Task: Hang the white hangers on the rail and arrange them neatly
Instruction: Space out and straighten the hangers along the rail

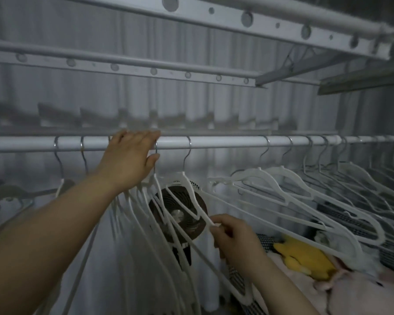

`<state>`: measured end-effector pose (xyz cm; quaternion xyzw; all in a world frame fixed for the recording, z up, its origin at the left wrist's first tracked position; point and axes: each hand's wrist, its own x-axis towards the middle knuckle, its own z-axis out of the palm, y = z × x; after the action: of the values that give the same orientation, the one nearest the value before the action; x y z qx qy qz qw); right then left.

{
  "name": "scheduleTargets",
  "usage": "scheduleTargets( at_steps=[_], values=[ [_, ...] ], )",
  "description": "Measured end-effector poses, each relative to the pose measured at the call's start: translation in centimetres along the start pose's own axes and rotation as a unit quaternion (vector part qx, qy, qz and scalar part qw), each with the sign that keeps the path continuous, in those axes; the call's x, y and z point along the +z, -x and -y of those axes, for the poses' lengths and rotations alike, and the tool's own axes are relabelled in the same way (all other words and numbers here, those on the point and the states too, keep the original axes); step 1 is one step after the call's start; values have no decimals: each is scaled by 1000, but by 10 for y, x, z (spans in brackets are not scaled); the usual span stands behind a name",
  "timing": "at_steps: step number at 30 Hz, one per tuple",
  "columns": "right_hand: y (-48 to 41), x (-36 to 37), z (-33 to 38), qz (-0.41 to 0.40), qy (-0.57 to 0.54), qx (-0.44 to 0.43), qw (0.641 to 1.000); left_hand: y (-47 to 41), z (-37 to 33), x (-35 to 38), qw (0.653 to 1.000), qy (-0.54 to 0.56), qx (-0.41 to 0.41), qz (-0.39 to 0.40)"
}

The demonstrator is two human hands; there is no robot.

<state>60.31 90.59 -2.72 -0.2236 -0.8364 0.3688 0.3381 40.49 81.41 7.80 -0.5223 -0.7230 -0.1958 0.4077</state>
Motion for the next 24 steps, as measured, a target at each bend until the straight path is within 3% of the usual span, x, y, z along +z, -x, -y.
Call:
scheduleTargets(
  at_steps=[8, 20, 24],
  values=[
    [-2, -57, -29, -79, 98, 23, 992, -3, -5, 6, 999, -34, 3, -16],
    [-10, -100, -57, -76, 180, -24, 980, -9, -37, 14, 993, -89, -74, 26],
    [-9, -102, -58, -81, 190, -23, 978, -8, -40, 13, 993, -91, -74, -12]
  ],
)
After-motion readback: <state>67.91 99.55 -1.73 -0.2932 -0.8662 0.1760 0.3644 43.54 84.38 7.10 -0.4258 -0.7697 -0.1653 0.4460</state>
